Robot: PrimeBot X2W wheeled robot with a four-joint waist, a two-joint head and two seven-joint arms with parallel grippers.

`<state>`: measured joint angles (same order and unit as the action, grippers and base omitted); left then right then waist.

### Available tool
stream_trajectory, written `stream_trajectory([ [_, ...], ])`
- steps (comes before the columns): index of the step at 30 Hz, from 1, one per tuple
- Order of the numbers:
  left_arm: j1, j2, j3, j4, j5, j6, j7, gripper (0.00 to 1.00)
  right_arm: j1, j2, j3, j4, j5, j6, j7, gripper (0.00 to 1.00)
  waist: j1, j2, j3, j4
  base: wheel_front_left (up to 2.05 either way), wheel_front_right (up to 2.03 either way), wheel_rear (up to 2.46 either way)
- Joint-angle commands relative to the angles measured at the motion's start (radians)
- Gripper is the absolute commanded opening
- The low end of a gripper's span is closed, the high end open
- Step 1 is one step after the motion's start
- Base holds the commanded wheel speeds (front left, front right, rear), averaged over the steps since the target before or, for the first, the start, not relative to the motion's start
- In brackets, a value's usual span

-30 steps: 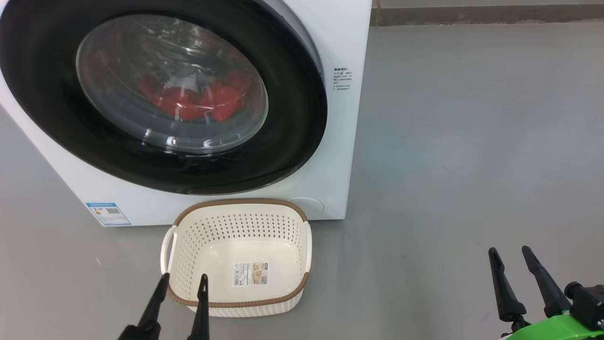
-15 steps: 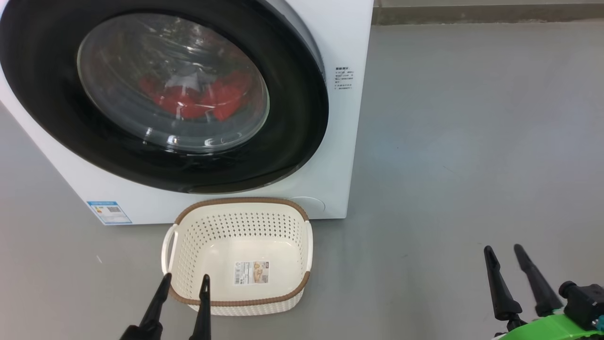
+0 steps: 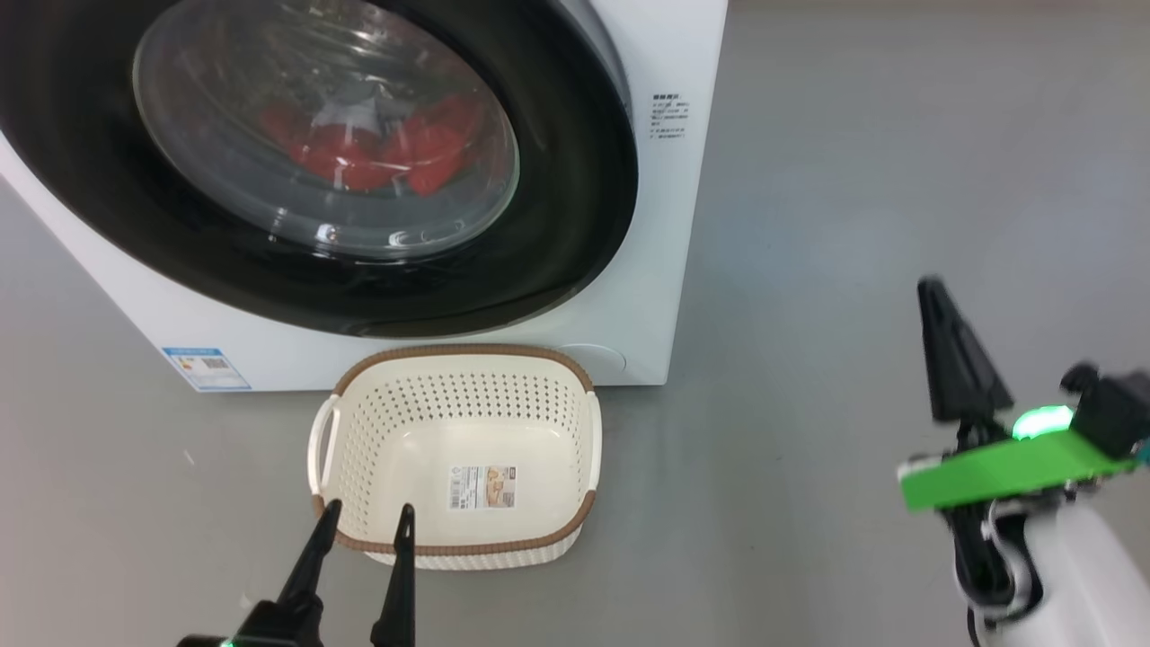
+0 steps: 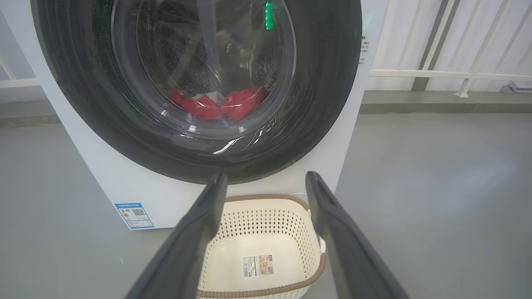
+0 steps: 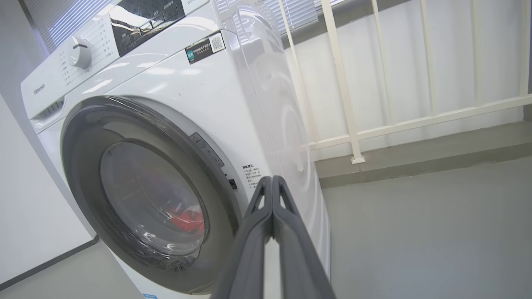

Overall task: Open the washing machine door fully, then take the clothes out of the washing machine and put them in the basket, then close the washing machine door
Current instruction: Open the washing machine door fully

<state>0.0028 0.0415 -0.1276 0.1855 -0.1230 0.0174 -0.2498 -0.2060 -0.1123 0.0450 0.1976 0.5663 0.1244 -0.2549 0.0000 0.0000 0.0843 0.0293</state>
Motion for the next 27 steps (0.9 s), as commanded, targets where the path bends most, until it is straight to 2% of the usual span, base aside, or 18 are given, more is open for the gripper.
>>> stream_trajectory([
  [1,-0.043,0.009,0.027,-0.027,0.005,0.003,-0.012,1.0,-0.068,-0.007,0.021,-0.024,0.015,0.006,-0.007,0.0,0.0,0.0,0.015,0.009,0.0,0.0,0.0],
  [8,-0.076,0.009,0.011,-0.023,0.006,0.002,-0.012,1.0,-0.267,-0.024,0.038,-0.002,0.079,0.006,-0.007,0.0,0.0,0.0,0.054,0.039,0.0,0.0,0.0],
  [18,-0.128,0.009,-0.019,-0.014,-0.002,0.007,-0.012,1.0,-0.516,-0.077,0.081,0.066,0.242,0.006,-0.007,0.0,0.0,0.0,0.113,0.076,0.0,0.0,0.0],
  [21,-0.139,0.009,-0.027,-0.014,-0.005,0.009,-0.012,1.0,-0.571,-0.105,0.133,0.09,0.329,0.006,-0.007,0.0,0.0,0.0,0.128,0.086,0.0,0.0,0.0],
  [25,-0.154,0.009,-0.041,-0.013,-0.007,0.011,-0.012,1.0,-0.64,-0.166,0.222,0.123,0.51,0.006,0.001,0.0,0.0,0.0,0.15,0.102,0.0,0.0,0.0],
  [27,-0.158,0.009,-0.045,-0.013,-0.008,0.012,-0.012,1.0,-0.656,-0.188,0.245,0.129,0.548,0.006,0.01,0.0,0.0,0.0,0.156,0.106,0.0,0.0,0.0],
])
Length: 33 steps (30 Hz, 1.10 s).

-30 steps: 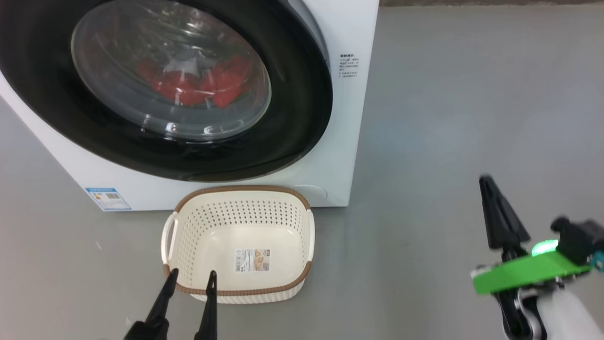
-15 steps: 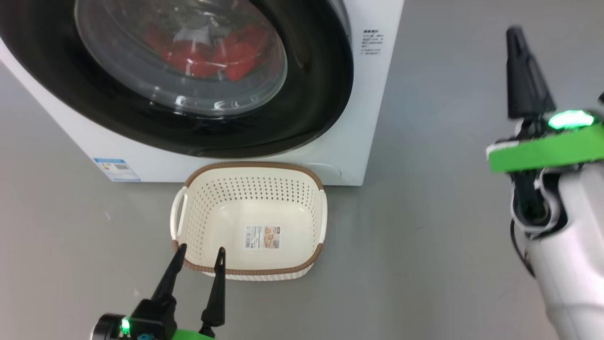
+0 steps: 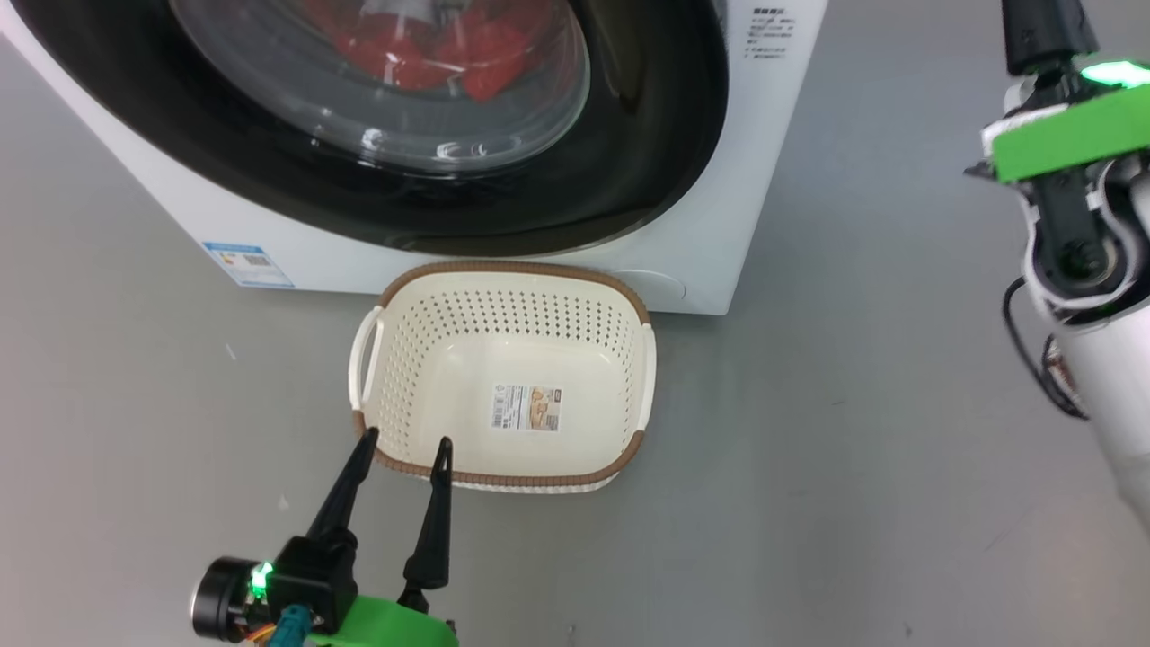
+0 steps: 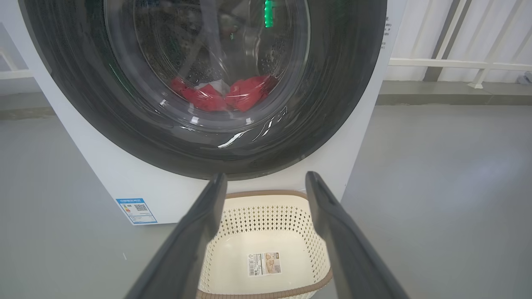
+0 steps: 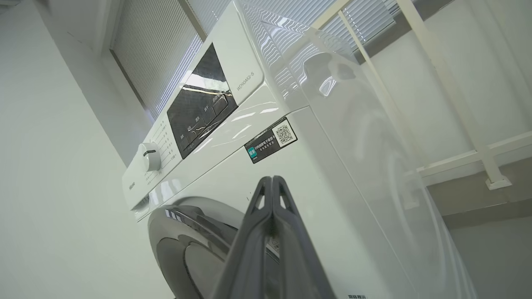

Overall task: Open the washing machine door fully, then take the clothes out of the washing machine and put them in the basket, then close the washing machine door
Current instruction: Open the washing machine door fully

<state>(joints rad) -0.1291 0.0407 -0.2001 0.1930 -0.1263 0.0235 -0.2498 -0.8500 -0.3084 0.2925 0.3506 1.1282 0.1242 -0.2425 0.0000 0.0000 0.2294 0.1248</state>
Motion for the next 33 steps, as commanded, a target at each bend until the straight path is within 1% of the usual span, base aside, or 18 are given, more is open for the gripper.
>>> stream_trajectory([
  [1,-0.03,0.009,0.025,-0.02,-0.005,0.007,-0.012,1.0,-0.026,-0.008,0.018,-0.021,0.026,0.007,0.009,0.0,0.0,0.0,0.016,0.014,0.0,0.0,0.0],
  [5,-0.047,0.009,0.016,-0.022,-0.011,0.01,-0.012,1.0,-0.076,-0.059,0.073,-0.03,0.203,0.007,0.083,0.0,0.0,0.0,0.042,0.026,0.0,0.0,0.0],
  [10,-0.067,0.009,0.002,-0.024,-0.02,0.014,-0.012,1.0,-0.131,-0.11,0.121,-0.016,0.351,0.007,0.221,0.0,0.0,0.0,0.075,0.039,0.0,0.0,0.0],
  [14,-0.081,0.009,-0.013,-0.026,-0.027,0.019,-0.012,1.0,-0.172,-0.12,0.122,0.013,0.466,0.007,0.358,0.0,0.0,0.0,0.1,0.048,0.0,0.0,0.0],
  [18,-0.1,0.009,-0.036,-0.03,-0.036,0.024,-0.012,1.0,-0.204,-0.114,0.086,0.049,0.567,0.007,0.496,0.0,0.0,0.0,0.127,0.062,0.0,0.0,0.0],
  [19,-0.111,0.009,-0.047,-0.034,-0.04,0.027,-0.012,1.0,-0.222,-0.107,0.071,0.071,0.603,0.007,0.568,0.0,0.0,0.0,0.142,0.068,0.0,0.0,0.0],
  [24,-0.138,0.009,-0.073,-0.042,-0.054,0.032,-0.012,1.0,-0.272,-0.093,0.039,0.139,0.658,0.007,0.716,0.0,0.0,0.0,0.176,0.09,0.0,0.0,0.0],
  [28,-0.153,0.009,-0.09,-0.044,-0.067,0.039,-0.012,1.0,-0.312,-0.085,0.037,0.205,0.667,0.007,0.812,0.0,0.0,0.0,0.198,0.106,0.0,0.0,0.0],
  [33,-0.163,0.009,-0.111,-0.049,-0.082,0.051,-0.012,1.0,-0.354,-0.075,0.035,0.273,0.658,0.007,0.876,0.0,0.0,0.0,0.221,0.123,0.0,0.0,0.0],
])
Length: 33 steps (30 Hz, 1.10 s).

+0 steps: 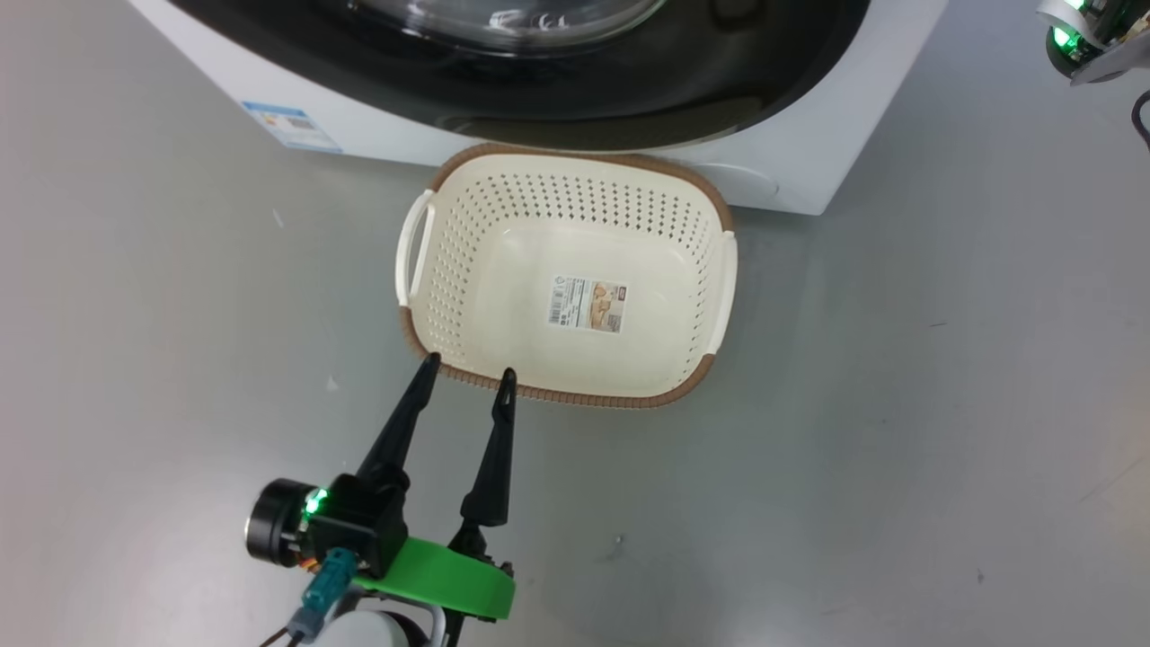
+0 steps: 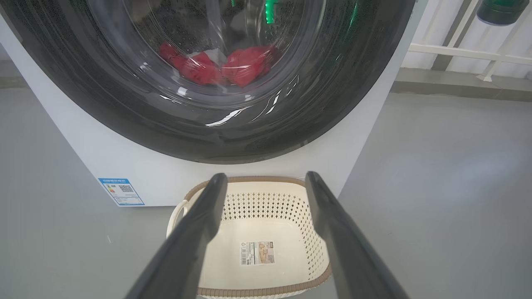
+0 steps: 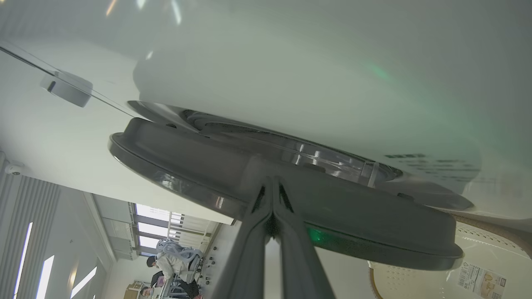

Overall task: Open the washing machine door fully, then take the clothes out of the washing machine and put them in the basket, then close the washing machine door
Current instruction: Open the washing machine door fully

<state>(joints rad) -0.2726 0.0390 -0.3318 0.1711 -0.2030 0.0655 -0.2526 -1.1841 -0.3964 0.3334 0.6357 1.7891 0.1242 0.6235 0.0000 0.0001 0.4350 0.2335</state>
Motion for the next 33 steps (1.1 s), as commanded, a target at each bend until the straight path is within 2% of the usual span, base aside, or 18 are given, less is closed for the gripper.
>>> stream_trajectory([
  [1,-0.022,0.011,0.016,-0.028,-0.008,0.011,-0.009,1.0,-0.026,0.015,-0.006,-0.001,-0.003,0.007,0.024,0.0,0.0,-0.0001,0.019,0.017,0.0,0.0,0.0],
  [20,-0.046,0.011,-0.021,-0.042,-0.03,0.023,-0.009,1.0,-0.077,0.04,-0.041,0.06,-0.058,0.007,0.086,0.0,0.0,-0.0001,0.067,0.057,0.0,0.0,0.0],
  [33,-0.032,0.011,-0.036,-0.035,-0.035,0.022,-0.009,1.0,0.048,0.06,-0.065,-0.014,-0.081,0.007,0.131,0.0,0.0,-0.0001,-0.002,0.051,0.0,0.0,0.0],
])
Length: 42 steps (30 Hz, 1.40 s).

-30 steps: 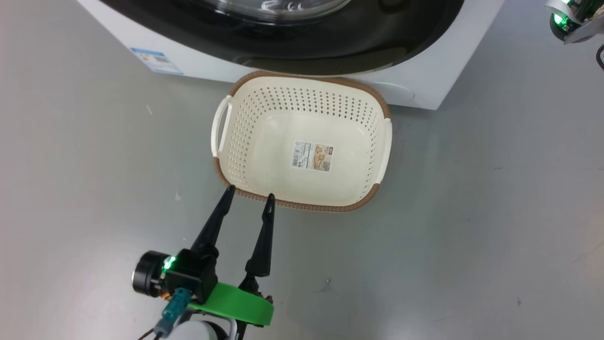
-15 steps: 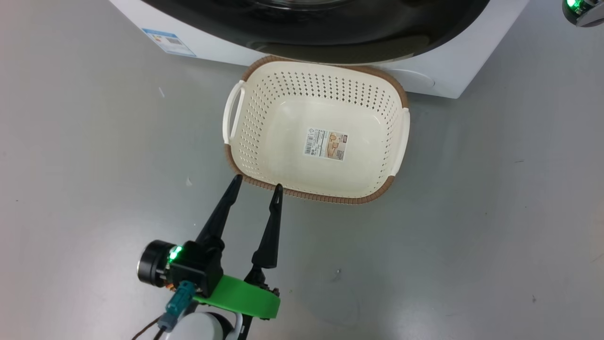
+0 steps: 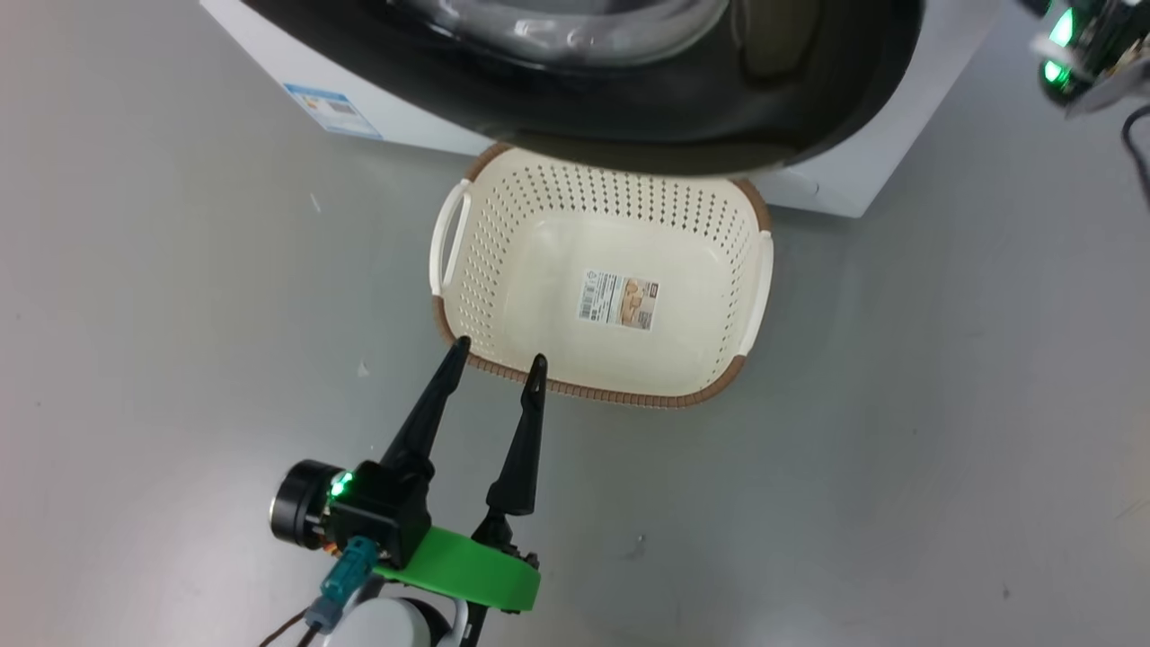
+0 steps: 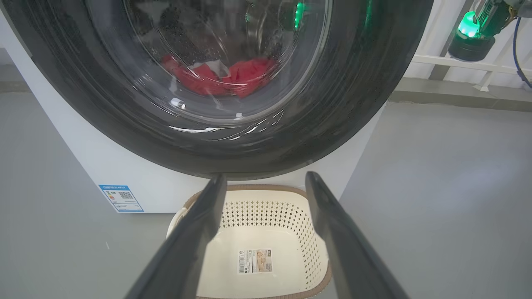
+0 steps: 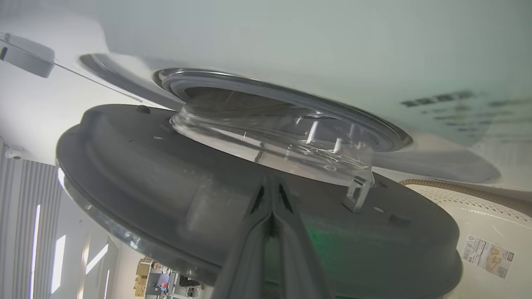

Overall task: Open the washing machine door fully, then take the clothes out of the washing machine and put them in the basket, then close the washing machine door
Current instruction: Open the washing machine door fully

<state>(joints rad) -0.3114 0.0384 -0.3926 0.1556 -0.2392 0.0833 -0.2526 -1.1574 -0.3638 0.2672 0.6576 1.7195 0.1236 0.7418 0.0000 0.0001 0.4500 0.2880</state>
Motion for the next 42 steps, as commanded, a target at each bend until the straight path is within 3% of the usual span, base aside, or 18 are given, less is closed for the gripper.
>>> stream_trajectory([
  [1,0.009,0.012,0.025,-0.018,0.001,0.004,-0.009,1.0,0.036,0.03,-0.001,-0.043,-0.014,0.007,0.014,0.0,0.0001,-0.0001,-0.025,-0.005,0.0,0.0,0.0],
  [21,0.131,0.012,0.048,0.001,0.004,-0.012,-0.009,1.0,0.318,0.115,-0.005,-0.182,-0.061,0.007,0.064,0.0,0.0001,-0.0001,-0.209,0.016,0.0,0.0,0.0],
  [42,0.243,0.012,0.089,0.015,0.01,-0.019,-0.009,1.0,0.566,0.243,0.03,-0.262,-0.111,0.007,0.072,0.0,0.0001,-0.0001,-0.362,0.141,0.0,0.0,0.0],
])
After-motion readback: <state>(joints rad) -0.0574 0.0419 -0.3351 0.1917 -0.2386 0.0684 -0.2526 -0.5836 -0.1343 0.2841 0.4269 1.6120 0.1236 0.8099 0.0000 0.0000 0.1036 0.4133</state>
